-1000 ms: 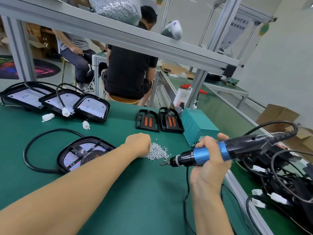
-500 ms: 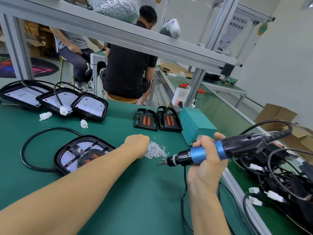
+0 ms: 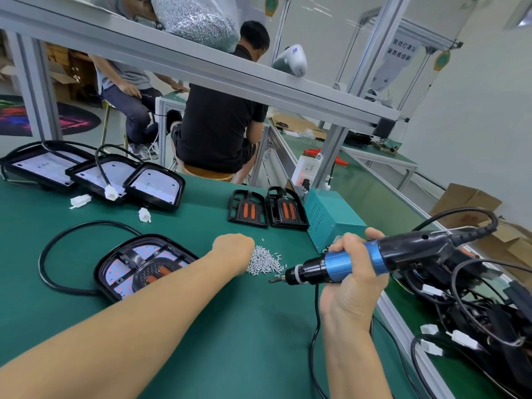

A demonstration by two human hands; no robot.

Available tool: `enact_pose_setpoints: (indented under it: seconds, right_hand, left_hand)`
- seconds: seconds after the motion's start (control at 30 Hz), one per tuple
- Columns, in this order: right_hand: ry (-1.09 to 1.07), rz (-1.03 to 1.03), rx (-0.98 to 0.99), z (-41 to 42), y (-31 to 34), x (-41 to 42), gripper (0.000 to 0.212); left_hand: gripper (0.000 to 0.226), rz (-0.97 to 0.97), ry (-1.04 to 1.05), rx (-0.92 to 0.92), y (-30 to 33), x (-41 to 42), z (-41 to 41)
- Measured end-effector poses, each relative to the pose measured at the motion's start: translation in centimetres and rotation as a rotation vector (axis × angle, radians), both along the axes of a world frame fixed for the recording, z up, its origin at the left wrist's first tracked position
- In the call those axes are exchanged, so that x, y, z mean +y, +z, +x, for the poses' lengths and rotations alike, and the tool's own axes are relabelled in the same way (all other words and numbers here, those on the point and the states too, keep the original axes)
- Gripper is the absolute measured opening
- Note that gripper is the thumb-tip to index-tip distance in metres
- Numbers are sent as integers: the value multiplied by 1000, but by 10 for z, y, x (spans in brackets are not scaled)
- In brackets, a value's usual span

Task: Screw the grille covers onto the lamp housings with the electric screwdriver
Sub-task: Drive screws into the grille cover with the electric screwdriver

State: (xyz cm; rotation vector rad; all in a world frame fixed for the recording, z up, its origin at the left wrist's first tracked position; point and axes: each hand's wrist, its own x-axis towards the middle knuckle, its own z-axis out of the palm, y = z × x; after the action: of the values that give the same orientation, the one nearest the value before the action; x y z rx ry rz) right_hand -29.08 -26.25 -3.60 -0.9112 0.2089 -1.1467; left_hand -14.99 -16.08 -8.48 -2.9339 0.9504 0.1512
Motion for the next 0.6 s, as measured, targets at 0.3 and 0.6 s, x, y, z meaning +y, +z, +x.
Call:
enact_pose_setpoints:
  seconds: [0.3, 0.6]
  right_hand:
    - [23, 31, -33, -8, 7, 1, 30]
    - [269, 186, -217, -5, 30, 29, 27]
  left_hand:
    - [11, -692, 80, 390, 29, 19, 0]
    - [16, -1392, 138, 895, 33, 113, -35]
